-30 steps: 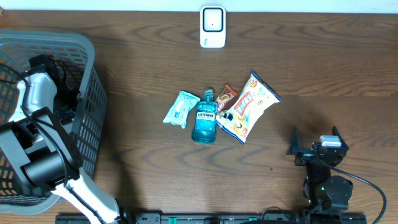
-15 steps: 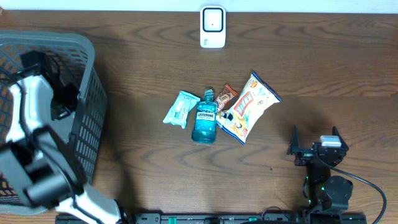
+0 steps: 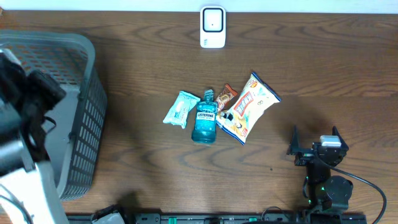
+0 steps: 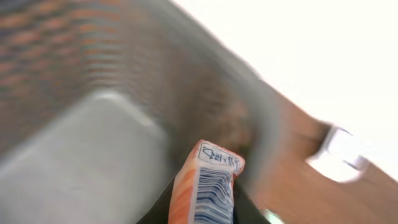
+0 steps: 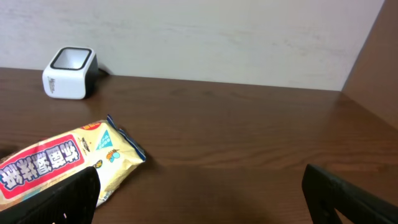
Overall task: Scan the item barcode
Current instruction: 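Reach the left gripper into the basket and grasp the small orange box, then carry the orange box over the items toward the scanner with the left gripper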
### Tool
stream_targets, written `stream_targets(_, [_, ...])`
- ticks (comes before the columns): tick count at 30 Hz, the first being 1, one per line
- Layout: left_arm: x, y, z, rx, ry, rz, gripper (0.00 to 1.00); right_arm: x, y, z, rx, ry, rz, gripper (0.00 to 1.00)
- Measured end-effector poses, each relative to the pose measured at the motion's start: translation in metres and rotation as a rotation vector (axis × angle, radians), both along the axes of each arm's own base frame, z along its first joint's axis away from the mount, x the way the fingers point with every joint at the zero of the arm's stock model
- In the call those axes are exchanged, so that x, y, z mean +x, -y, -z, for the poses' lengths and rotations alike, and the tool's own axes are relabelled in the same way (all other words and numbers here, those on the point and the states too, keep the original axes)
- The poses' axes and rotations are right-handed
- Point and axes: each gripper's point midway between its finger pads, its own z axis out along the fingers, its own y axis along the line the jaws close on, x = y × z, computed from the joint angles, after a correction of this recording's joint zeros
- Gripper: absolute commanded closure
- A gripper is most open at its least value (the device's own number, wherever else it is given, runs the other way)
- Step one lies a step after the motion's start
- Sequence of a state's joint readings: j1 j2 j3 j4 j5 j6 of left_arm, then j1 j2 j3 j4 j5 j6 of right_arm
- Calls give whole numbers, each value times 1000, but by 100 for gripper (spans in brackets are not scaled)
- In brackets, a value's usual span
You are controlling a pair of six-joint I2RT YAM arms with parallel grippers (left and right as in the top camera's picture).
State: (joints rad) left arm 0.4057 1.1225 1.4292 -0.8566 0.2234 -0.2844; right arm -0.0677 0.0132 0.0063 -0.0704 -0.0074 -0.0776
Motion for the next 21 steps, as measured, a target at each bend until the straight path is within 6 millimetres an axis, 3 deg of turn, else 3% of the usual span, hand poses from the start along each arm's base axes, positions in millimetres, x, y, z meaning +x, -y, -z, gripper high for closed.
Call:
stream_targets(3, [-6, 53, -15, -49, 55, 173, 92, 0, 0, 0, 0, 0, 0, 1])
stream_targets(11, [-11, 167, -8, -92, 12, 550, 92, 0, 0, 0, 0, 0, 0, 1])
stream_targets(16, [-9, 210, 12, -37, -62, 654, 92, 0, 0, 0, 0, 0, 0, 1])
stream_targets(21, [2, 243, 48, 33, -179, 692, 92, 0, 0, 0, 0, 0, 0, 1])
